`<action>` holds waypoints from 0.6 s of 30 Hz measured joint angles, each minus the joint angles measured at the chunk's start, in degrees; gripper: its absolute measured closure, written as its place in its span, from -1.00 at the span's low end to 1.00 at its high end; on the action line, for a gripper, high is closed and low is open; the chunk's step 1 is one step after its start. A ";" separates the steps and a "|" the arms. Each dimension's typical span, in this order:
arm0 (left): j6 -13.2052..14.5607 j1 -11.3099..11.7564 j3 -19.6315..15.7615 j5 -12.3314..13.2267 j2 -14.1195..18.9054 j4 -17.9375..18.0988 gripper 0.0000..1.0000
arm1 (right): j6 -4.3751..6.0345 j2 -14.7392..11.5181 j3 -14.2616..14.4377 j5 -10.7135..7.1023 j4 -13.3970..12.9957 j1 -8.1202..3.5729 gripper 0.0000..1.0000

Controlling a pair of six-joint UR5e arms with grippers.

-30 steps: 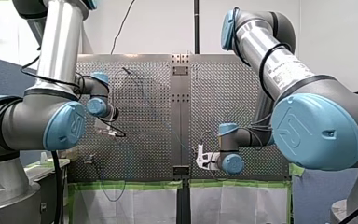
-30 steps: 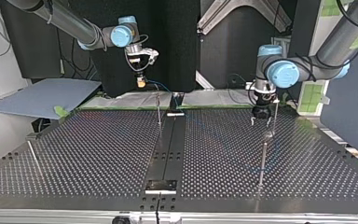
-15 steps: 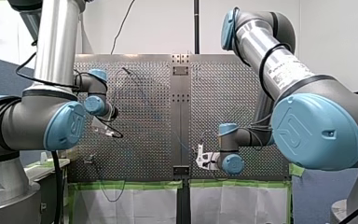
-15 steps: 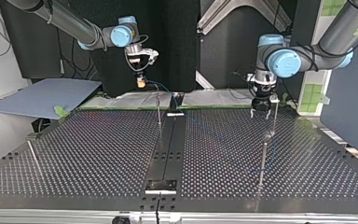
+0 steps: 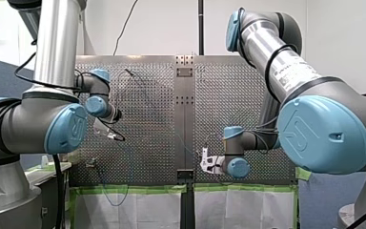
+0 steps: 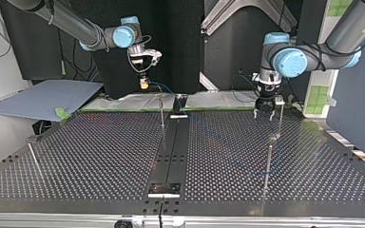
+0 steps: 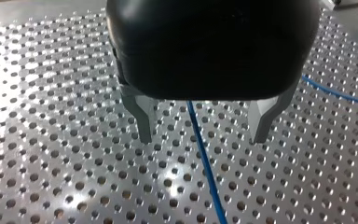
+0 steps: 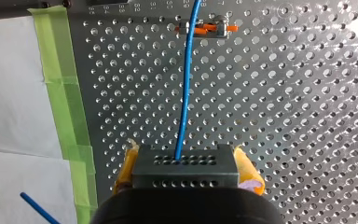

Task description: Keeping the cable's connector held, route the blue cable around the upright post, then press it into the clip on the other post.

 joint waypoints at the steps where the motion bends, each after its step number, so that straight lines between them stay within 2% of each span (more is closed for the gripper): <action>1: 0.02 0.03 -0.20 0.05 0.34 -0.10 -0.98 | 0.00 0.02 0.00 0.00 0.00 0.00 1.00; 10: 0.82 -0.15 -3.85 1.64 4.63 -0.47 -0.98 | 0.00 0.07 0.00 -0.02 -0.10 -0.01 1.00; 18: 4.27 -0.71 -6.66 2.59 8.98 -2.63 -0.98 | 0.18 0.11 -0.01 -0.05 -0.16 0.00 1.00</action>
